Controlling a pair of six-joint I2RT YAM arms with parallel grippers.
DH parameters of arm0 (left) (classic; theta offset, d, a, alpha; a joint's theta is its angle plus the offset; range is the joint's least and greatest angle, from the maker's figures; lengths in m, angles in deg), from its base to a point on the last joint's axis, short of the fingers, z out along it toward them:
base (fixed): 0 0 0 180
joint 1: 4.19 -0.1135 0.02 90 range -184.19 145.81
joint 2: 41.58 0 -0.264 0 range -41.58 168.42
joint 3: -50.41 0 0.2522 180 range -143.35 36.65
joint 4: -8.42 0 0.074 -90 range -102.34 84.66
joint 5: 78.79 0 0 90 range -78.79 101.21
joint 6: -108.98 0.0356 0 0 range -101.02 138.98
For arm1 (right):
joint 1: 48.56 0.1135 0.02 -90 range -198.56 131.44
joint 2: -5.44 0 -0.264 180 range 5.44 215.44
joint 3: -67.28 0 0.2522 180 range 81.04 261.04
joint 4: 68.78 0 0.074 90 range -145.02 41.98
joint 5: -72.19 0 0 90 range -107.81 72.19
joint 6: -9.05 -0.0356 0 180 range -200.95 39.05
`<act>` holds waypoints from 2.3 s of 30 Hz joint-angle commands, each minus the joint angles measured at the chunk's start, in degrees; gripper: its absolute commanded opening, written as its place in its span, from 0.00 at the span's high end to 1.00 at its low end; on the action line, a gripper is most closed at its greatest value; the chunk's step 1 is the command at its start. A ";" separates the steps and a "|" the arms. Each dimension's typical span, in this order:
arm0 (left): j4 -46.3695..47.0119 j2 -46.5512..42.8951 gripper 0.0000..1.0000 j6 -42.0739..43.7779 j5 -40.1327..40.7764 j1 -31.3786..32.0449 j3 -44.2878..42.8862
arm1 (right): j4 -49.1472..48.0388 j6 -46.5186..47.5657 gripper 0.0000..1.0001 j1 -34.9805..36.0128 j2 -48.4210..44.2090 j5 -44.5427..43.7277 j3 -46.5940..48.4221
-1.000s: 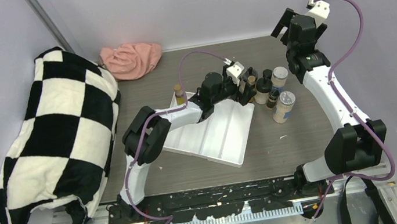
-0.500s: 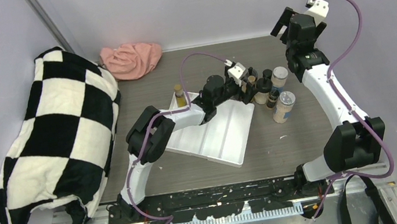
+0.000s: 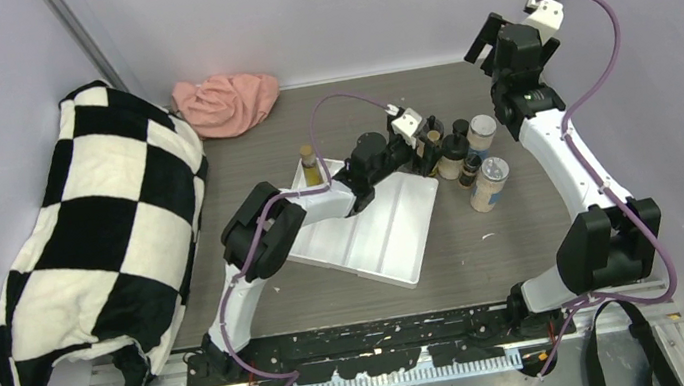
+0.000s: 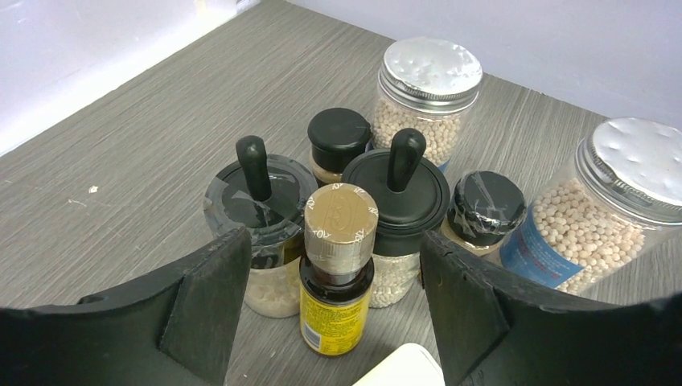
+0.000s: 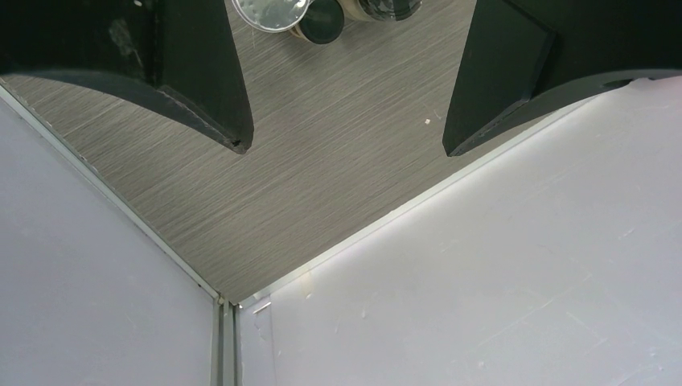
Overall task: Organize the condiment bottles
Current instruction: Pick up the bottle from the center of the board.
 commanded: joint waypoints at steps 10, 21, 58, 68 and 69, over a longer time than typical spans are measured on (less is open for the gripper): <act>5.96 1.96 0.25 -0.85 2.39 1.03 -2.70 | -2.84 -0.21 0.06 -0.25 0.38 0.57 2.20; 6.28 2.24 0.28 0.37 3.40 1.55 -3.37 | -2.75 0.07 0.06 -0.25 0.85 0.82 2.32; 8.00 -0.74 1.00 4.04 8.52 3.62 -0.11 | -1.88 -0.69 0.07 -0.21 -0.05 1.16 1.61; 7.79 -3.10 1.00 5.79 9.27 4.02 1.24 | -0.92 -1.78 0.07 -0.25 -1.20 1.85 1.34; 7.80 -3.12 1.00 5.87 9.34 4.10 1.33 | -0.82 -1.79 0.07 -0.26 -1.30 1.83 1.28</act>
